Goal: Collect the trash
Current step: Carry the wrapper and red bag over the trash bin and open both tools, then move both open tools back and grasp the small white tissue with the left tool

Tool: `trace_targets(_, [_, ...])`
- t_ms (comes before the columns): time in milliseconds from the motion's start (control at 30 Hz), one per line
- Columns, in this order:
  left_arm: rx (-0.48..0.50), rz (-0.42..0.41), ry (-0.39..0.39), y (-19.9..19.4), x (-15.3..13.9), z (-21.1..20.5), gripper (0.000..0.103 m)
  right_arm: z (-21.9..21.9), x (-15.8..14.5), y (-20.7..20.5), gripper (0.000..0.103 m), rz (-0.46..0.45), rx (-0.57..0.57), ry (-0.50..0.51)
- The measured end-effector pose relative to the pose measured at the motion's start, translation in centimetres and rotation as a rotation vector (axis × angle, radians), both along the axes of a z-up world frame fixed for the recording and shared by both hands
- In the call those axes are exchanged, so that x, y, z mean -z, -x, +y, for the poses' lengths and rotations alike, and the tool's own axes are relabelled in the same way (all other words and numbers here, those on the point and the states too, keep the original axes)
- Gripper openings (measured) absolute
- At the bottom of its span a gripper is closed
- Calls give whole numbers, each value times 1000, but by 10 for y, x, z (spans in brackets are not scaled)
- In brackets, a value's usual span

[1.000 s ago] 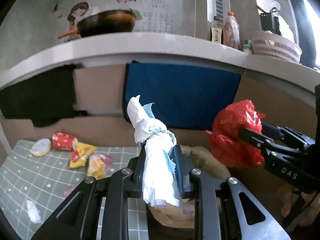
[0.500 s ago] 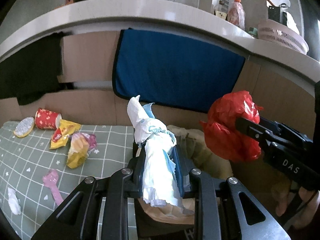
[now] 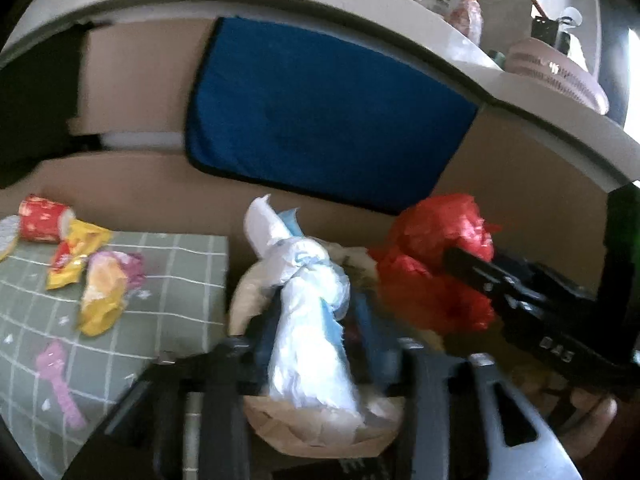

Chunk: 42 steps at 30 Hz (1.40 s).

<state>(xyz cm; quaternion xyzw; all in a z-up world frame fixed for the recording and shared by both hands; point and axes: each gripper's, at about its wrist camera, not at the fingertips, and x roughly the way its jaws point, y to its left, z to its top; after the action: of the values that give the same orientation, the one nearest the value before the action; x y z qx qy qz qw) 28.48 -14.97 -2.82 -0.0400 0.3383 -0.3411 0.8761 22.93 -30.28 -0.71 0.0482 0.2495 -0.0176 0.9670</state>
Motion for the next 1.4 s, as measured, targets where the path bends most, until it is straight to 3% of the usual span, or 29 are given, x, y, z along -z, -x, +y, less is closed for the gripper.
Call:
trace_targets(233, [-38, 72, 58, -12, 4, 18, 53, -9, 17, -9, 55, 41, 34, -37])
trace_targets(533, [-260, -14, -35, 5, -14, 95, 53, 9, 18, -6, 55, 35, -6, -31])
trace_targets(867, [-575, -67, -57, 48, -44, 247, 53, 90, 5, -6, 55, 2, -157, -42])
trace_targets(1000, [-718, -46, -86, 58, -46, 298, 53, 128, 1, -11, 55, 5, -219, -34])
trace_targets(1133, [-803, -34, -101, 71, -48, 334, 53, 159, -2, -15, 55, 15, -274, -32])
trace_targets(1233, [-864, -71, -131, 88, -57, 350, 53, 177, -4, -16, 55, 8, -309, -29])
trace_targets(1400, [-883, -78, -119, 100, -63, 366, 53, 199, -3, -22, 55, 16, -344, -18])
